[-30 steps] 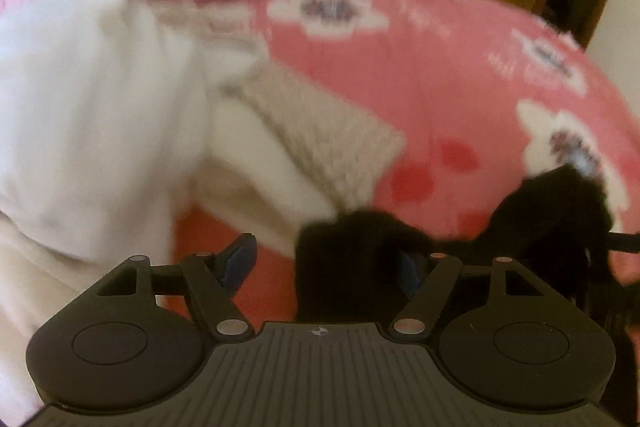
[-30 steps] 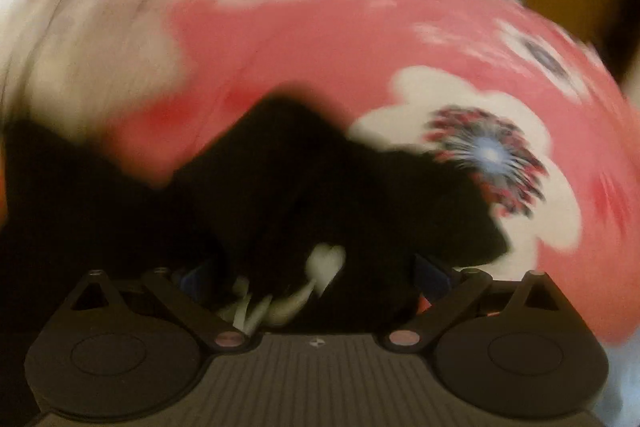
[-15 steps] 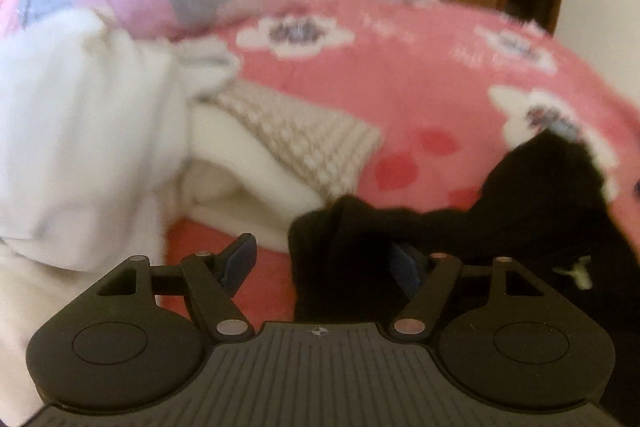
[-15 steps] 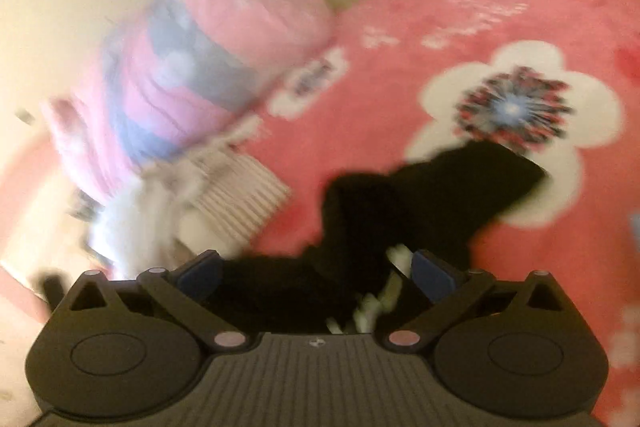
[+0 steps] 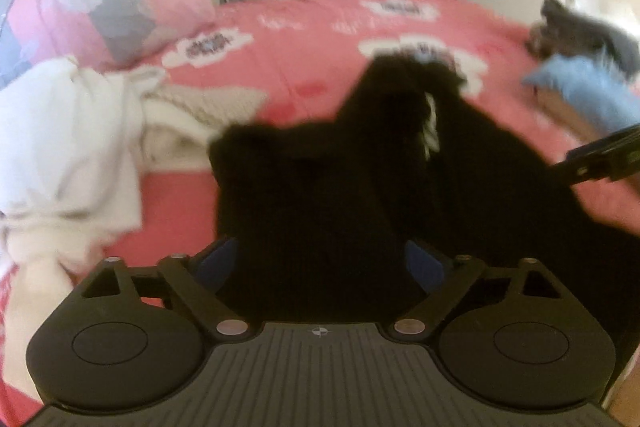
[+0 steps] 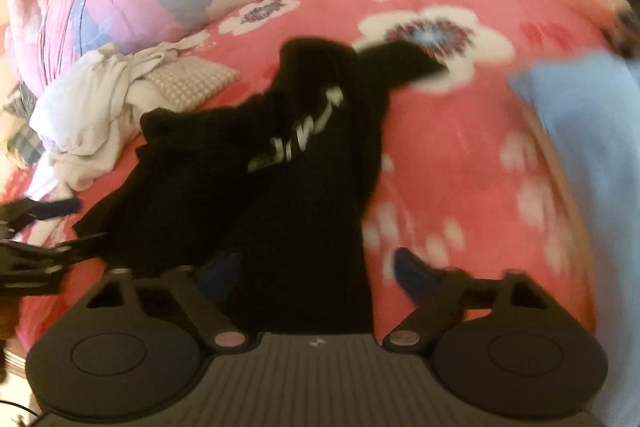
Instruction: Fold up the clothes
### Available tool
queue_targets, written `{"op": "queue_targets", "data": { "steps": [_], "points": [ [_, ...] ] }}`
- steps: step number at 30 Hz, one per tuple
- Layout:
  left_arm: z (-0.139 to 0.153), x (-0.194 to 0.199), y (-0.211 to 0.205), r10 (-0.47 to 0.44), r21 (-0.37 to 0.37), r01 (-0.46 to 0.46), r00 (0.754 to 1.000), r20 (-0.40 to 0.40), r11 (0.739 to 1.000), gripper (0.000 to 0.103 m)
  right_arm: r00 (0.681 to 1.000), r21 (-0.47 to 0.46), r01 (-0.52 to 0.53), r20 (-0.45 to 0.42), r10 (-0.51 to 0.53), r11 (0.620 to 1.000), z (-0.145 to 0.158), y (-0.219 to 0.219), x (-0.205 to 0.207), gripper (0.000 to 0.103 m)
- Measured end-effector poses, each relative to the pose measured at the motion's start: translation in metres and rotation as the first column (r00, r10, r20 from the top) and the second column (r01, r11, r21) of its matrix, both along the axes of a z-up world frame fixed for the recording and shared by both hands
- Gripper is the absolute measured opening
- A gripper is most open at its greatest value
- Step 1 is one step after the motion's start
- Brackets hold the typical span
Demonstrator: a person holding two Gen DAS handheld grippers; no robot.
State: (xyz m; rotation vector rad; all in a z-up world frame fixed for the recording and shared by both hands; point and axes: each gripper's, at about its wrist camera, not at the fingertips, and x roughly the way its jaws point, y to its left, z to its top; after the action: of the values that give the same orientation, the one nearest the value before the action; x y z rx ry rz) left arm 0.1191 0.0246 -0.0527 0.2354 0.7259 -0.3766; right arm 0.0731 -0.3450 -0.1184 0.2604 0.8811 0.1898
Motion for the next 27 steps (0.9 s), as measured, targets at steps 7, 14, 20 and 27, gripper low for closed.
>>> {"op": "queue_targets", "data": {
  "steps": [7,14,20,27],
  "points": [
    [-0.032,0.005,-0.001,0.079,0.038,-0.078,0.997,-0.027,0.996,0.024,0.999,-0.030,0.010,0.044,-0.008,1.000,-0.022,0.002,-0.043,0.069],
    [-0.011,0.006,0.023,0.162,-0.017,-0.162,0.986,0.032,0.987,0.002,0.999,-0.119,-0.010,0.039,0.015,0.993,-0.018,0.014,-0.036,0.063],
    [0.026,0.026,0.057,0.259,0.003,-0.262,0.957,0.133,0.965,0.002,0.999,-0.141,0.001,0.034,0.004,0.990,-0.021,0.019,-0.035,0.063],
    [0.026,0.066,0.074,0.349,0.091,-0.369,0.919,0.182,0.925,0.005,0.999,-0.136,0.006,0.035,-0.001,0.991,-0.023,0.018,-0.033,0.063]
  ]
}}
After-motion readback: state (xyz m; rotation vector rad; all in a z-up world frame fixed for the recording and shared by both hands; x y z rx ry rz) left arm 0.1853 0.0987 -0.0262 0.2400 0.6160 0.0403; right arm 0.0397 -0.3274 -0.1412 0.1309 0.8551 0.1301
